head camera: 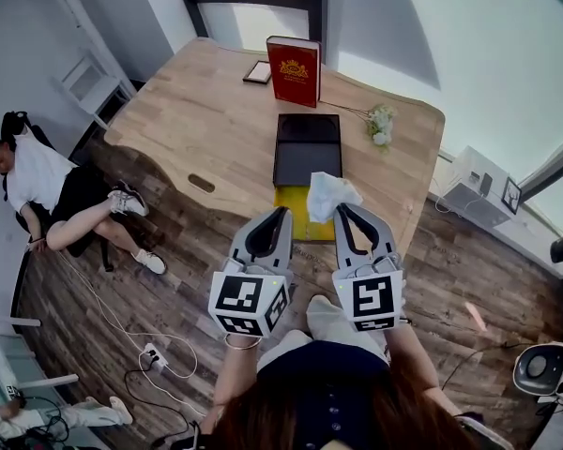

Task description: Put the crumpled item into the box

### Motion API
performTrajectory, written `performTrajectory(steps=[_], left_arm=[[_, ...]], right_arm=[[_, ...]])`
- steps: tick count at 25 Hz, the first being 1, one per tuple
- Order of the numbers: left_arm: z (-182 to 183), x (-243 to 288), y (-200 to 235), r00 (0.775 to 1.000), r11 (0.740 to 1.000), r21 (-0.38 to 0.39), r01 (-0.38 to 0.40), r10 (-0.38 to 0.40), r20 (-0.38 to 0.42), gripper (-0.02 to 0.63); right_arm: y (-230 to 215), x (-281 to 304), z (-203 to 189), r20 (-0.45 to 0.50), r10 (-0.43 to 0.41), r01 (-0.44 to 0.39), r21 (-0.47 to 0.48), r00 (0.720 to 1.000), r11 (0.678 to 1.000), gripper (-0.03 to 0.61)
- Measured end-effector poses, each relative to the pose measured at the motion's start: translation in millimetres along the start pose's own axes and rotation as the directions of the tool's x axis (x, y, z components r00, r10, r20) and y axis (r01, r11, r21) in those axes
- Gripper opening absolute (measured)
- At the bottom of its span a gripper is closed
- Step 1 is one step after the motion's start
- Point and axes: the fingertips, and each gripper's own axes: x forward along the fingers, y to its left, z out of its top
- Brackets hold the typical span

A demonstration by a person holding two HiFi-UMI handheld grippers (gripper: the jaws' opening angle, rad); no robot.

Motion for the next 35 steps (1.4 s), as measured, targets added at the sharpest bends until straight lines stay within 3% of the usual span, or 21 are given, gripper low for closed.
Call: performTrajectory(steps=[16, 24, 35], left_arm=[[-4, 45, 34, 0.996, 0.995, -0.049, -0.087, 0.086, -0.019, 0.035], [-3, 56, 61, 0.997, 0.996, -0.062, -0.069, 0.068, -0.021, 0.035], [-9, 80, 92, 0.998, 0.995, -0.085, -0.055, 0.052, -0.042, 0.035]], right_arm=[[0, 62, -54, -0.135, 0.1, -0.123, -0.172, 0.986, 0.977, 0.029], [11, 91, -74, -0.2, 0.119, -0.162, -0.215, 0.973, 0.963, 0.029], [29, 129, -117, -0.311, 0.182, -0.264, -0.243, 0.933, 0.933, 0.029]])
